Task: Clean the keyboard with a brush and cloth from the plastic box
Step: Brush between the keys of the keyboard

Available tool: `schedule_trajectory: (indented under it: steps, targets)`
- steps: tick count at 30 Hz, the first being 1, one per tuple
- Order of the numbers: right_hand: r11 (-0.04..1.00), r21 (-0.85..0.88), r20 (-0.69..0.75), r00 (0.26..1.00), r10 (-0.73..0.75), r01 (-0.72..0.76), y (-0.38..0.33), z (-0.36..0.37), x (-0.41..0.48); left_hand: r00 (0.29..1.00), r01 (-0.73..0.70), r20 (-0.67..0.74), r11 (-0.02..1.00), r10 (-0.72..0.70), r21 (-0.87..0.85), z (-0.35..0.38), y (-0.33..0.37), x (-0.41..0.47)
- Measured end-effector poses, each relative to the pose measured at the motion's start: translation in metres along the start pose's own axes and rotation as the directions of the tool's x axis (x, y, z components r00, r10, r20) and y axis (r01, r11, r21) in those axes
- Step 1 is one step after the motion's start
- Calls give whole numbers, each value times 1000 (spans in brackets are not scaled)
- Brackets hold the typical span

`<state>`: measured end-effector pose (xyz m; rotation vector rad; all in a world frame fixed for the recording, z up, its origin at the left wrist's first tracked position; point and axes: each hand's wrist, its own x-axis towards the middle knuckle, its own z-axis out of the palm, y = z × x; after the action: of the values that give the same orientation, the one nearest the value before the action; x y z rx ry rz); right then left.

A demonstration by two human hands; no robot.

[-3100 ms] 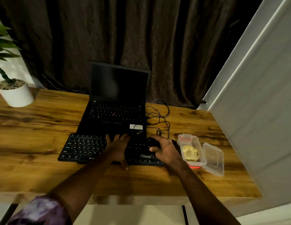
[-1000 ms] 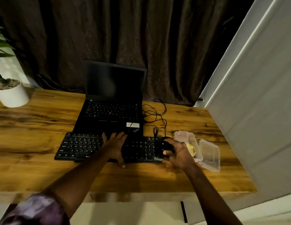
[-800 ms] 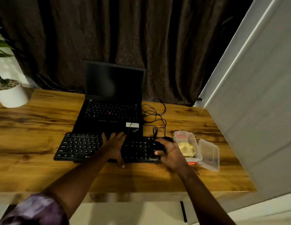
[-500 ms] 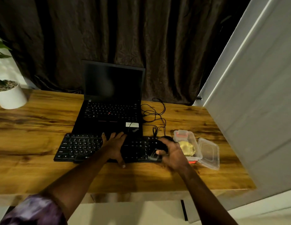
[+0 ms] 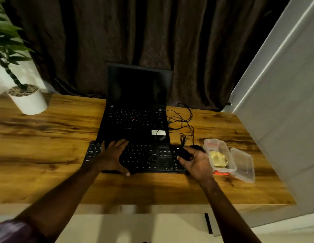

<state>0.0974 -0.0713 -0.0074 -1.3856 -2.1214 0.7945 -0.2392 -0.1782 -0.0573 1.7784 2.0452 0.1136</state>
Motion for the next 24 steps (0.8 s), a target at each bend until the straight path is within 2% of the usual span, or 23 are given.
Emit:
schedule_trajectory:
  steps: [4, 11, 18, 24]
  targets:
    - [991, 115, -83, 994, 78, -68, -22, 21, 5, 998, 55, 12, 998, -55, 4, -10, -44, -21]
    - [980, 188, -126, 988, 85, -61, -69, 74, 5, 996, 87, 21, 996, -86, -21, -22, -93, -49]
    - [958, 286, 5, 1000, 15, -16, -127, 130, 8, 1000, 16, -6, 999, -16, -39, -25, -119, -52]
    - [885, 426, 49, 982, 184, -187, -144, 164, 16, 1000, 17, -18, 995, -19, -101, -19, -128, -53]
